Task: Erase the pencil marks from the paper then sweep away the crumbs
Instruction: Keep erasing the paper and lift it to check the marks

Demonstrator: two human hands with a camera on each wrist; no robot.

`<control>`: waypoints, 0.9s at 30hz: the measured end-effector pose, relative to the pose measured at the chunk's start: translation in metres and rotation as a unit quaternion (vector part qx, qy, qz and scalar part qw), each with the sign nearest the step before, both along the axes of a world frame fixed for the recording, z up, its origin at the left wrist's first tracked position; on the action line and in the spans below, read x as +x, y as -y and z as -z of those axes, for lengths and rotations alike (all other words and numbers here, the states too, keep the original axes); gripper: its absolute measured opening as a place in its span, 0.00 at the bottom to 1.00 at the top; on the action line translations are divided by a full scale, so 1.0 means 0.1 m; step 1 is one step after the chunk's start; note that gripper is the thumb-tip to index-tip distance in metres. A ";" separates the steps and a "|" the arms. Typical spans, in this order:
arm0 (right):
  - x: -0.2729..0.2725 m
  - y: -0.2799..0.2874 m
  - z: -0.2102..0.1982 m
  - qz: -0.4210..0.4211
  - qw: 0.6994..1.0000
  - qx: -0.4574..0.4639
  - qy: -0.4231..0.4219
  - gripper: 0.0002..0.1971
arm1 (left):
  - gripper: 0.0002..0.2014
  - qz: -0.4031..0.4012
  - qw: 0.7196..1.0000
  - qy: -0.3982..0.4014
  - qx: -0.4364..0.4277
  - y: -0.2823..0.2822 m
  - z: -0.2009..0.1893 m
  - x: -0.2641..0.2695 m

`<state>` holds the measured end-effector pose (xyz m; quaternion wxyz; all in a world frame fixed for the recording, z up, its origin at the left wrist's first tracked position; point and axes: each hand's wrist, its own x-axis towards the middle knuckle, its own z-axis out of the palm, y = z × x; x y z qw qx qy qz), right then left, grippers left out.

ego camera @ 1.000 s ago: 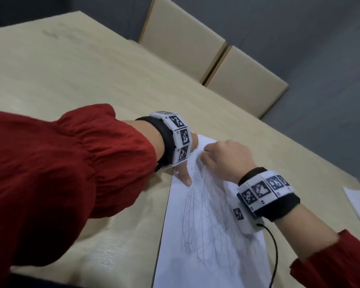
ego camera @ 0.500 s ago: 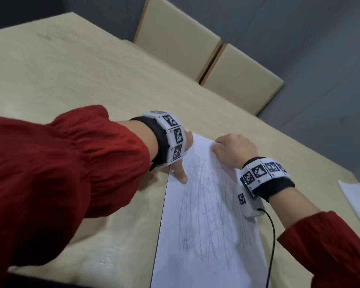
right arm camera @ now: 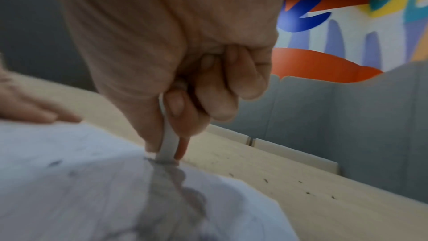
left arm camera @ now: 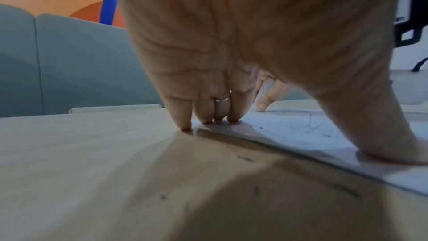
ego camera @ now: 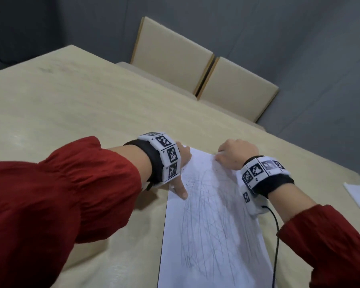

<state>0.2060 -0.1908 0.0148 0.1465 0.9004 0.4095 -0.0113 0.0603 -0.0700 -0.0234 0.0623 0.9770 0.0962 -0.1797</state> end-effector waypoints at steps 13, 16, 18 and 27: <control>0.33 0.18 -0.05 0.088 0.969 0.070 -0.221 0.12 | 0.43 -0.057 0.997 0.040 -0.018 -0.21 -0.37 0.53; 0.37 0.16 -0.05 0.085 0.963 0.068 -0.245 0.15 | 0.50 -0.070 0.996 0.051 -0.009 -0.18 -0.37 0.60; 0.39 0.16 -0.06 0.074 0.963 0.069 -0.248 0.15 | 0.53 -0.080 0.996 0.046 -0.006 -0.17 -0.38 0.62; 0.39 0.11 -0.03 0.047 0.974 0.055 -0.215 0.06 | 0.51 -0.105 0.993 0.045 -0.020 -0.14 -0.42 0.61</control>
